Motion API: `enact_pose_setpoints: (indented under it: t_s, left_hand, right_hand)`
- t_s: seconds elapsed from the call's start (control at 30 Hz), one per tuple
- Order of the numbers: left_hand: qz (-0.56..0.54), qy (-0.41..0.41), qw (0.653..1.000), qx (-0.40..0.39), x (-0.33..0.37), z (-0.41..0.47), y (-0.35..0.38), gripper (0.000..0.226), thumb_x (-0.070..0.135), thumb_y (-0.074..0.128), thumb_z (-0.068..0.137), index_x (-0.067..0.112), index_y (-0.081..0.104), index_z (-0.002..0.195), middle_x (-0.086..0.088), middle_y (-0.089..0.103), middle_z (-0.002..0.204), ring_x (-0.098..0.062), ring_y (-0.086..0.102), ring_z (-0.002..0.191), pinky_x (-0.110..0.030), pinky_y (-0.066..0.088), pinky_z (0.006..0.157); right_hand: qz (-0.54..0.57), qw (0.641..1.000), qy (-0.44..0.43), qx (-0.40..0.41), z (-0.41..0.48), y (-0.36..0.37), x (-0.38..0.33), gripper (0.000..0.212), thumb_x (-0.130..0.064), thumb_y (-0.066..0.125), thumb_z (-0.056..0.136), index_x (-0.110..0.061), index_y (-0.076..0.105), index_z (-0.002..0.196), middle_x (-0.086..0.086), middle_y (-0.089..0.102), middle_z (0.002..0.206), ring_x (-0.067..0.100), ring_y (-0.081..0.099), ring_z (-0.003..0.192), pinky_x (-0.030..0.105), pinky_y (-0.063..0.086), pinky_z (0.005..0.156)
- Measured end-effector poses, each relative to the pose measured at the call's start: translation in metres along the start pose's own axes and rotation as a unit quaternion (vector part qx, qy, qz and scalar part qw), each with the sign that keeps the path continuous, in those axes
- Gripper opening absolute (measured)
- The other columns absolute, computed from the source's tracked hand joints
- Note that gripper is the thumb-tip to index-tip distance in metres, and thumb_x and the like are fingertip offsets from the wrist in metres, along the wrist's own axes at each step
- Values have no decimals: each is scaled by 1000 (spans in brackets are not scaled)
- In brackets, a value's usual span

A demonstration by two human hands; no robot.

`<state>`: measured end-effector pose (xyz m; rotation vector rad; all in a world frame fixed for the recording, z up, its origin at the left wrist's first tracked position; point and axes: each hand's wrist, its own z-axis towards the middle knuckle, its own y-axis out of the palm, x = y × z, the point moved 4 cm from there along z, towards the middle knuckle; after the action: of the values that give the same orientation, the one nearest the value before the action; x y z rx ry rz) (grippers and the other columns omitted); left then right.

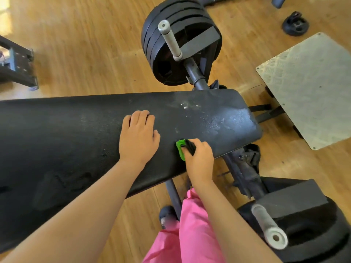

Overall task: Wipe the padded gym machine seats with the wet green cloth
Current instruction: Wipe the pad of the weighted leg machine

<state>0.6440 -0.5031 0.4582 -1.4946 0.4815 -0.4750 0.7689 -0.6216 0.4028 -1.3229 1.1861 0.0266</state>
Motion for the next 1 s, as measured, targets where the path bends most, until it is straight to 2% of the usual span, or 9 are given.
enact_pose_setpoints:
  t_s: [0.1,0.23,0.3,0.37,0.5,0.63,0.77,0.9,1.0]
  left_hand:
    - [2,-11,1000,-13,2,0,1,37,28,48,91,9,58,121,-9,54,129,-27,46,123,-43,34,102]
    - [4,-18,999,-26,2,0,2,38,29,48,91,9,57,122,-10,53,131,-28,45,125,-45,35,104]
    - [8,-22,999,-34,2,1,3,38,29,48,92,9,56,123,-10,52,132,-29,44,126,-46,34,106]
    - [10,-26,999,-41,3,1,3,38,30,48,92,9,56,123,-11,52,133,-29,44,127,-47,33,106]
    - [14,-32,998,-52,3,2,2,40,31,49,91,9,56,124,-10,51,135,-29,43,128,-47,32,107]
    - [24,-35,997,-60,4,3,1,40,31,49,92,9,55,125,-10,51,136,-29,42,130,-47,31,108]
    - [33,-40,996,-70,5,3,3,42,33,48,93,9,54,127,-11,49,138,-29,41,131,-47,30,109]
    - [41,-40,996,-75,5,4,5,43,35,48,93,9,53,128,-10,48,139,-29,40,132,-47,29,110]
    - [46,-41,995,-74,5,4,6,43,35,47,94,10,53,128,-10,48,139,-29,40,133,-47,29,110]
  right_hand:
    - [-36,999,-12,-17,23,-12,23,25,-22,62,93,-14,63,116,10,56,104,26,50,101,27,31,73]
    - [-42,996,82,5,55,-31,62,25,-21,63,91,-8,62,112,17,60,105,37,55,101,40,43,81]
    - [-40,995,94,6,55,-31,62,25,-20,65,90,-7,63,111,17,61,103,37,56,100,41,44,82]
    - [-26,997,75,0,44,-26,46,27,-19,67,88,-9,64,113,15,59,103,33,54,101,38,41,82]
    - [17,999,-13,-38,28,-6,7,27,-17,70,87,-14,66,114,3,53,98,16,46,94,20,28,74]
    - [43,997,-27,-50,51,-5,13,26,-14,67,89,-15,65,115,0,51,99,19,48,100,17,28,76]
    - [17,998,53,7,86,-25,65,28,-18,64,91,-10,63,118,13,56,105,30,51,105,30,38,85]
    - [3,995,93,32,92,-27,81,29,-20,64,91,-8,62,118,16,56,104,35,53,102,43,45,88]
    - [35,997,57,23,70,-18,54,31,-17,69,87,-11,65,116,14,57,102,33,53,101,28,36,84]
